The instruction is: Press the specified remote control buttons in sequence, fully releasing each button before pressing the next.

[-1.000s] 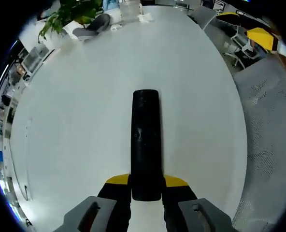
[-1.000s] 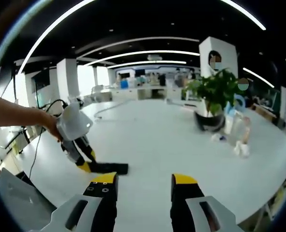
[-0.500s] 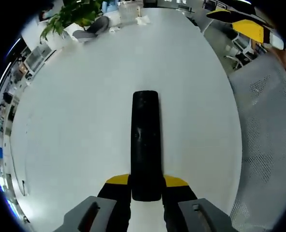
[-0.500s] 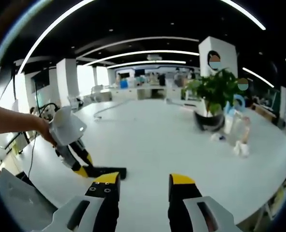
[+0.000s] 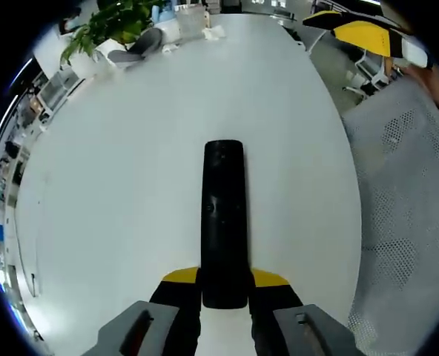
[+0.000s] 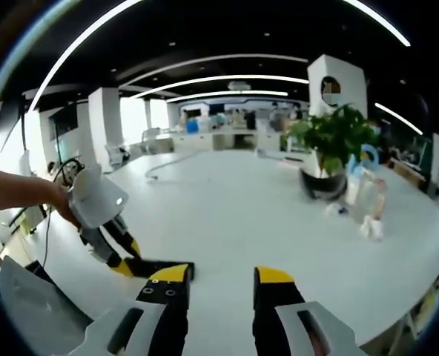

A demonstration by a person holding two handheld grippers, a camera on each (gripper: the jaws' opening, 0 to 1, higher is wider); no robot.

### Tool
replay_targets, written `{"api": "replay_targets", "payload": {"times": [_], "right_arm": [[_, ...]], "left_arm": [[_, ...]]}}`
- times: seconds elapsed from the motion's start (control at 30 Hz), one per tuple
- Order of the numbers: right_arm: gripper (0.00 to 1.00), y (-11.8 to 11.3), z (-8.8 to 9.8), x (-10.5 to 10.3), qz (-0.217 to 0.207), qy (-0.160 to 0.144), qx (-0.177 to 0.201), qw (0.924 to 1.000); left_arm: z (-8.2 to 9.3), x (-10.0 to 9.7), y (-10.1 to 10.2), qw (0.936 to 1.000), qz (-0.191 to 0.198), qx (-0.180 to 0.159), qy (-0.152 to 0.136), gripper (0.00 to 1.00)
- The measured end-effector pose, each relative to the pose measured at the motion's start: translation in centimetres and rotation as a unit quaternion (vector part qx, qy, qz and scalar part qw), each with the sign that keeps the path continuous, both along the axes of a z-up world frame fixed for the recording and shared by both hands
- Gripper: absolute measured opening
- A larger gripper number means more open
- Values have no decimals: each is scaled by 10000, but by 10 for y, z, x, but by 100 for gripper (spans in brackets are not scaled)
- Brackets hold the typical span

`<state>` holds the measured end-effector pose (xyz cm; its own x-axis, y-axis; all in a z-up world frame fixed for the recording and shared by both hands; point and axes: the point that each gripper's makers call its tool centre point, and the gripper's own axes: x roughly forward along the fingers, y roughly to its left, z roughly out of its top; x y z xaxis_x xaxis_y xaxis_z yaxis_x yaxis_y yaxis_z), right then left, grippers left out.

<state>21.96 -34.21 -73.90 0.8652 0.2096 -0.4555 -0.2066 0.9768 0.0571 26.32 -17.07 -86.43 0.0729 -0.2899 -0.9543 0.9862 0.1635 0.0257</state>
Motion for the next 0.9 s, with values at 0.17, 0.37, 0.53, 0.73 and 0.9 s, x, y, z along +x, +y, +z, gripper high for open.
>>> {"api": "replay_targets", "payload": {"times": [0.17, 0.37, 0.53, 0.73, 0.9], "right_arm": [[27, 0, 0, -1, -6, 28, -1, 10000], [22, 0, -1, -1, -12, 76, 21, 10000], [18, 1, -3, -2, 20, 131, -20, 9999], [15, 3, -5, -3, 68, 206, -46, 9998], [10, 4, -6, -3, 81, 253, -39, 9996]], "left_arm": [[0, -3, -1, 10000, 48, -54, -3, 23], [1, -12, -2, 9999, 74, -122, -10, 23], [1, -19, -2, 9998, 87, -186, -8, 23], [1, -25, -4, 9999, 67, -152, -12, 23], [1, -33, -4, 9998, 53, -179, 3, 23]]}}
